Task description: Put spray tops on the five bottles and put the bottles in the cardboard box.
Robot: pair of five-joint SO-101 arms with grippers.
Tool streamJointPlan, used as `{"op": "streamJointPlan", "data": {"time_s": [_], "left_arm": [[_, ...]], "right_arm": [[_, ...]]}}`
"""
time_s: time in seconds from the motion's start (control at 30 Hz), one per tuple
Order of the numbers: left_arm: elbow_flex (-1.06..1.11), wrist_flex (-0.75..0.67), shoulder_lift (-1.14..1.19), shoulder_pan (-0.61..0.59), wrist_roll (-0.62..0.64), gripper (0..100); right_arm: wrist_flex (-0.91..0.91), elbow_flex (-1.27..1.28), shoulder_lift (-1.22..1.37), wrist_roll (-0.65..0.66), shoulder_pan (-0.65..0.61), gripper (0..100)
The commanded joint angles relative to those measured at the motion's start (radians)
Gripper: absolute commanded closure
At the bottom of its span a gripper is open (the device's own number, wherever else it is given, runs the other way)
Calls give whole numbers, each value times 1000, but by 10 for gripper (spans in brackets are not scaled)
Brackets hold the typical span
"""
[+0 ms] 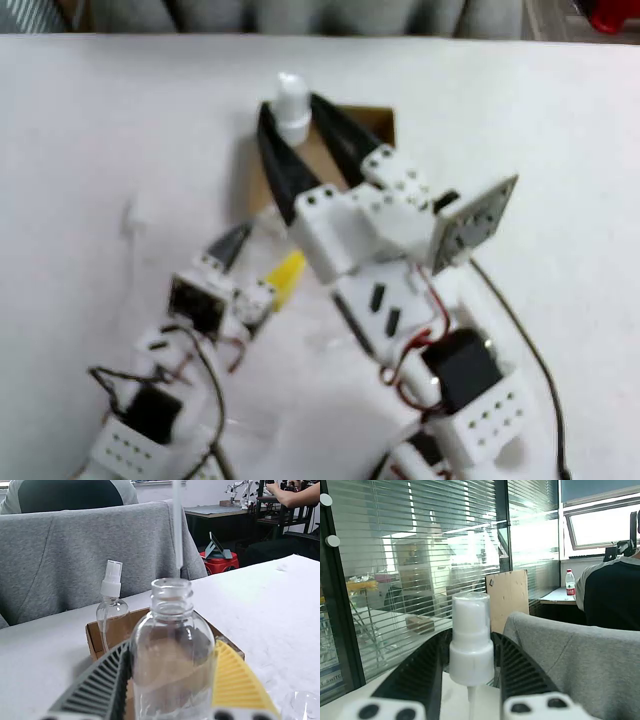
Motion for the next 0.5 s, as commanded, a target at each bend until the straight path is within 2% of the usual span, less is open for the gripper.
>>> {"op": "streamJointPlan", "data": {"time_s": [0.0, 0.47], "left_arm": [[-5, -2, -24, 16, -3, 932], [-5, 0, -24, 16, -3, 932]], "right_arm": [[-2, 9, -21, -15, -13, 985], [-4, 126, -21, -12, -8, 984]]}}
